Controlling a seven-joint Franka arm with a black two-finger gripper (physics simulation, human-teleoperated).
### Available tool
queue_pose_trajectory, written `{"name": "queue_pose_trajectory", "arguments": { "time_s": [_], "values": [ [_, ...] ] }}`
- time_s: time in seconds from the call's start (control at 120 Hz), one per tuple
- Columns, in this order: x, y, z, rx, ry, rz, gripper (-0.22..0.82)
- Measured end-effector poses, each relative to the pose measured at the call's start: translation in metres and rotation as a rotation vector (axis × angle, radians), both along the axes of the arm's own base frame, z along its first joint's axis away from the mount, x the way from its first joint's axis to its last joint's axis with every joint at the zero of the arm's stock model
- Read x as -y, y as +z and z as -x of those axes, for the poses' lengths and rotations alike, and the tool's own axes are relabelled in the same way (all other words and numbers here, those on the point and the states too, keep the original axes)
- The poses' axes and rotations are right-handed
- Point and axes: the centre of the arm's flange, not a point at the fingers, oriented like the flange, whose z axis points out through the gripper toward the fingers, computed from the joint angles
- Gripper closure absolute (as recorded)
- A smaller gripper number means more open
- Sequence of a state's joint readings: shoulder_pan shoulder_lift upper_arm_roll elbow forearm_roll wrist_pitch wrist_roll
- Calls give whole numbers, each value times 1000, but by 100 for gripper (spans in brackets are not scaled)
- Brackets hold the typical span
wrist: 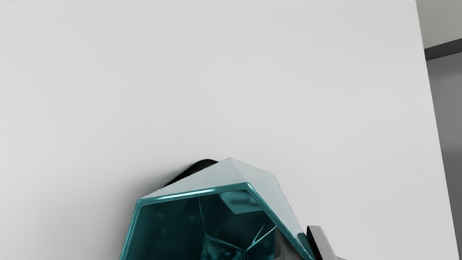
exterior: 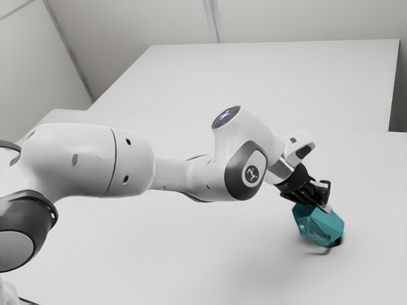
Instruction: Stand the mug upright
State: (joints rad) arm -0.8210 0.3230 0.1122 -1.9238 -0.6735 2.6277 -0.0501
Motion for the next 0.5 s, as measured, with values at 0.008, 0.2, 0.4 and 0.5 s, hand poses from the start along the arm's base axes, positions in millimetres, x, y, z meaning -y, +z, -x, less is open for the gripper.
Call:
{"name": "queue_pose_trajectory", "arguments": {
  "time_s": [0.008, 0.2, 0.4, 0.5],
  "values": [
    [0, 1, 0, 0, 0, 0, 77],
    [-52, 47, -25, 22, 4, -58, 78],
    [-117, 62, -44, -22, -12, -241, 78],
    [-133, 55, -45, -64, -27, -322, 78]
  ]
}}
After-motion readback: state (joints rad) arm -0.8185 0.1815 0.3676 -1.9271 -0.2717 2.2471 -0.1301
